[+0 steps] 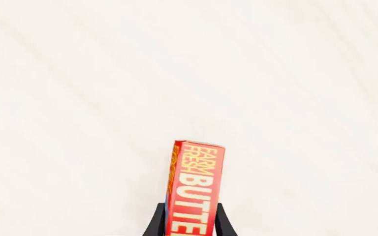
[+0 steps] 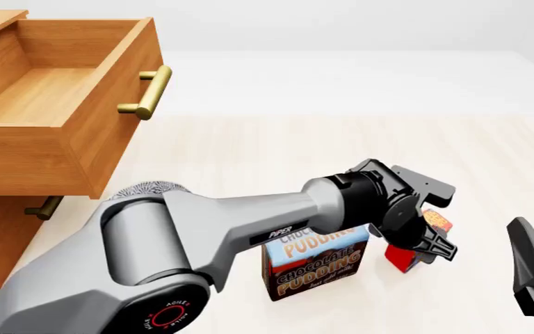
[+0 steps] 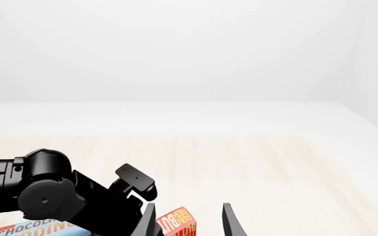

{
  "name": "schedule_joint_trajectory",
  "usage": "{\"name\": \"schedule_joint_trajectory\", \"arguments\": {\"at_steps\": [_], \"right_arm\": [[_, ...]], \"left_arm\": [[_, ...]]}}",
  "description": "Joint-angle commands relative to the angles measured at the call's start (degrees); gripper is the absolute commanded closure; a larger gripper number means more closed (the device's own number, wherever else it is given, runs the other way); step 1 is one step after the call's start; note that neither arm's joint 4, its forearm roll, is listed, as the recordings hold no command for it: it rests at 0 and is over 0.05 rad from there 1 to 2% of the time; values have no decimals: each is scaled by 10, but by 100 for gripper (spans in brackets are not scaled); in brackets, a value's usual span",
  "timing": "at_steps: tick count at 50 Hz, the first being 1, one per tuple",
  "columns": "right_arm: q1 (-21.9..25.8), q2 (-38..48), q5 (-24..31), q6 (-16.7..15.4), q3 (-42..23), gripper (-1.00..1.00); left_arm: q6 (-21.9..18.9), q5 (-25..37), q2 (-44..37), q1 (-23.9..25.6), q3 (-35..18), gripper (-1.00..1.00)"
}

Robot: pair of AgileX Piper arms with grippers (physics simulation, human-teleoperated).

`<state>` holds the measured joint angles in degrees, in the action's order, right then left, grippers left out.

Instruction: Put the butter at the back in the top drawer of the cabinet and close it.

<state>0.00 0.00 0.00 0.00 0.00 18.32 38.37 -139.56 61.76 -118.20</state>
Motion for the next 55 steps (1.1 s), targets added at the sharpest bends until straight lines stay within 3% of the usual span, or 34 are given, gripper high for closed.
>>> {"name": "schedule_joint_trajectory", "arguments": {"at_steps": [1, 19, 55], "right_arm": [[0, 0, 0, 0, 0, -100], [0, 0, 0, 0, 0, -100], [0, 0, 0, 0, 0, -100]], "left_arm": [[-8, -7, -3, -3, 11, 100], [-14, -4, 14, -5, 13, 100], [-87, 25, 156, -64, 41, 100]]}}
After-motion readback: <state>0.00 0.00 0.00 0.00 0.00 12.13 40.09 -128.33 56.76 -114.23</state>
